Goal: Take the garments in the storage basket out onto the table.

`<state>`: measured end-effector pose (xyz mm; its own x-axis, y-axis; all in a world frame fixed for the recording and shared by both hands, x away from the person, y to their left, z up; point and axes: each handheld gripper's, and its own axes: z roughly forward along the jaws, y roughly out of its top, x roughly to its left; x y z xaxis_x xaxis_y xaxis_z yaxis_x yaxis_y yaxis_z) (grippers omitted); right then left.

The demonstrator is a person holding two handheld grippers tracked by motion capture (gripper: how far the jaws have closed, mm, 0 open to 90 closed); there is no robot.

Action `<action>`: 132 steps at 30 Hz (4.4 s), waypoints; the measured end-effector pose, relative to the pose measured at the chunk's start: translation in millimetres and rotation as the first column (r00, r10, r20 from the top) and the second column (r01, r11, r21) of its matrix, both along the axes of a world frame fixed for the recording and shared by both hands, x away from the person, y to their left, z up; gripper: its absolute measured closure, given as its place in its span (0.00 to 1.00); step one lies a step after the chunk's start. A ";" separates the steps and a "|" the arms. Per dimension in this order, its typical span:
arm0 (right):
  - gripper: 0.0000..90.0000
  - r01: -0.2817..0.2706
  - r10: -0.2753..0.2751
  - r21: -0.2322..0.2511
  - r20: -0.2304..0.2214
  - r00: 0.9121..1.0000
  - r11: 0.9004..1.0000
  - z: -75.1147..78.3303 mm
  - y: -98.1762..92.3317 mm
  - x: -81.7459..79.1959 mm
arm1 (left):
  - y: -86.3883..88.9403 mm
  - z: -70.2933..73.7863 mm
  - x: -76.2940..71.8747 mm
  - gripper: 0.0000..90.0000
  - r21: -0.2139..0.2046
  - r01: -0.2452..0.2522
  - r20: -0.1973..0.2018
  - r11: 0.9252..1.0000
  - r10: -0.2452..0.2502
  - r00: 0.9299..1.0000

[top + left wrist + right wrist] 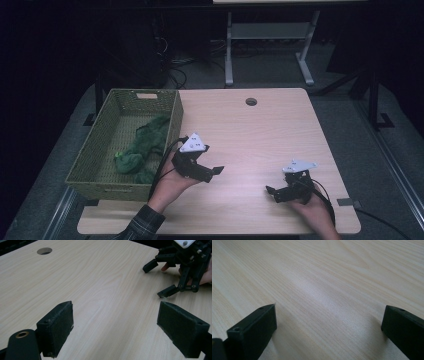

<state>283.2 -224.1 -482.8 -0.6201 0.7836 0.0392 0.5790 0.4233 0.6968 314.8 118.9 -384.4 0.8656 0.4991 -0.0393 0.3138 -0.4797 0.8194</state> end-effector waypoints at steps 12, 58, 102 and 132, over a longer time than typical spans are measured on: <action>0.00 0.001 -0.001 0.000 -0.001 1.000 1.000 0.1 -0.1 -0.2 | 4.3 15.2 8.9 0.15 0.003 0.011 0.011 1.000 -0.011 1.000; 0.00 0.003 -0.003 -0.002 0.006 1.000 1.000 -0.2 -0.5 -0.4 | 89.2 47.5 42.2 0.16 0.130 -0.130 -0.013 0.983 0.133 0.991; 0.00 0.002 -0.002 -0.004 0.009 1.000 1.000 -0.3 -0.9 -0.5 | 176.1 16.9 68.3 0.44 0.311 -0.300 -0.044 0.902 0.329 0.943; 0.00 0.003 -0.003 -0.003 0.009 1.000 1.000 -0.3 -0.8 -0.5 | 179.2 -18.3 89.9 0.54 0.449 -0.266 -0.137 0.853 0.359 0.923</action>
<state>282.6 -224.9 -483.1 -0.6183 0.7853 0.0313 0.5739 0.4240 0.7006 404.7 298.1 -402.7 0.6555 0.7519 0.0707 0.6451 -0.6061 0.4653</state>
